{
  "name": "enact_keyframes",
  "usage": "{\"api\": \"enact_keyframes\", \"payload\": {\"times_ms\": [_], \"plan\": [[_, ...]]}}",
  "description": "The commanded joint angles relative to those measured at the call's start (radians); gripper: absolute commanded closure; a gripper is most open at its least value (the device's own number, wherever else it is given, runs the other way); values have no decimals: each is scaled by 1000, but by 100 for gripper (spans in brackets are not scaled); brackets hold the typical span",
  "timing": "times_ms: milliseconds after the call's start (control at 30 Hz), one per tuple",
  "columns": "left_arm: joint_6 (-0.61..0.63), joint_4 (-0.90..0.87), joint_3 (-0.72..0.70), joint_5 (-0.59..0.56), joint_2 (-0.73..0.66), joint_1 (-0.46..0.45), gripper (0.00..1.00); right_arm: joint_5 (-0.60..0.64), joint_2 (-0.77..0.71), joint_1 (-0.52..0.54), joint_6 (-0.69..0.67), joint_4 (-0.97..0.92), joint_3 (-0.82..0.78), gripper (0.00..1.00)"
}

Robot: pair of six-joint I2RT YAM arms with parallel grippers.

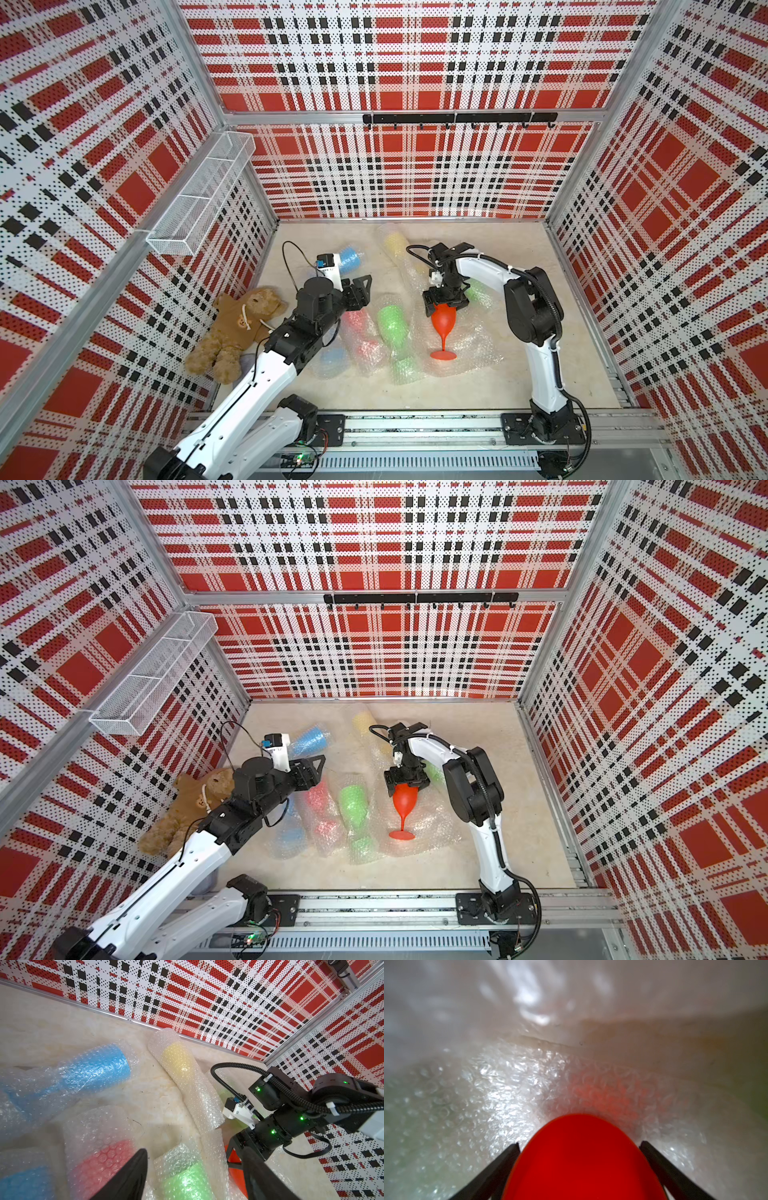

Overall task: Unpack wine glasses from bubble wrap
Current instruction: Pick up the wine glass from the bubble wrap.

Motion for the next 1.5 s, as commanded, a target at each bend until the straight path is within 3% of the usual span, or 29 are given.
{"api": "enact_keyframes", "payload": {"times_ms": [0, 433, 633, 867, 1033, 1367, 1467], "plan": [[-4, 29, -11, 23, 4, 17, 27, -13, -37, 4, 3, -25, -4, 18], [-8, 34, -12, 36, 19, 40, 27, 42, -202, 7, 54, 60, -20, 22], [-8, 34, -12, 31, 29, 44, 26, 191, -357, 40, 78, 266, -133, 23], [-10, 41, -15, 33, 38, 47, 26, 338, -633, 79, 87, 655, -424, 26], [-7, 44, -17, 34, 48, 49, 26, 353, -819, 90, 42, 999, -688, 25], [-8, 57, -18, 47, 58, 57, 26, 368, -959, 112, -75, 1552, -1123, 37], [-7, 58, -20, 47, 58, 57, 26, 359, -971, 114, -90, 1553, -1135, 37]]}}
